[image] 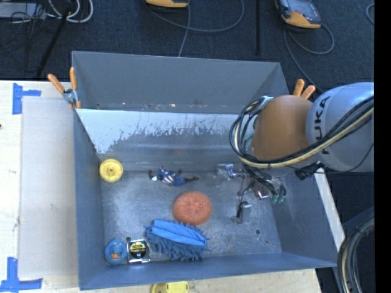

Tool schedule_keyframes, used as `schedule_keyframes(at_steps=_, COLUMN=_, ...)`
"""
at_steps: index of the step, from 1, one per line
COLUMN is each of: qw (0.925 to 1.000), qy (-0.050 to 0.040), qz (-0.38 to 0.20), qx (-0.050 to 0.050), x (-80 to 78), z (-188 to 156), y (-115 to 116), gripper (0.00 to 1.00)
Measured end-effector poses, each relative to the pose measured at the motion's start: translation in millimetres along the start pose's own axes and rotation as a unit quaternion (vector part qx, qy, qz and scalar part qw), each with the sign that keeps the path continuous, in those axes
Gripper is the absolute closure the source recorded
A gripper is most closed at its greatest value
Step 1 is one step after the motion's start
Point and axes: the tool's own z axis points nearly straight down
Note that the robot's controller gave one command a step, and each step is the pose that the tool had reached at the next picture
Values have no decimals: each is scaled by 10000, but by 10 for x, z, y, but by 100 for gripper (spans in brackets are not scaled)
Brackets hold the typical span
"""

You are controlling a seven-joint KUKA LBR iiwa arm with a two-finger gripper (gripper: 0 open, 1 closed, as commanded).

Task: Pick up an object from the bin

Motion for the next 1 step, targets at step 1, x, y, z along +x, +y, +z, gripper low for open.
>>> schedule_keyframes(at_steps=1, qw=9975, qy=1, qz=704, qx=-9, x=-18, z=45, y=369, gripper=0)
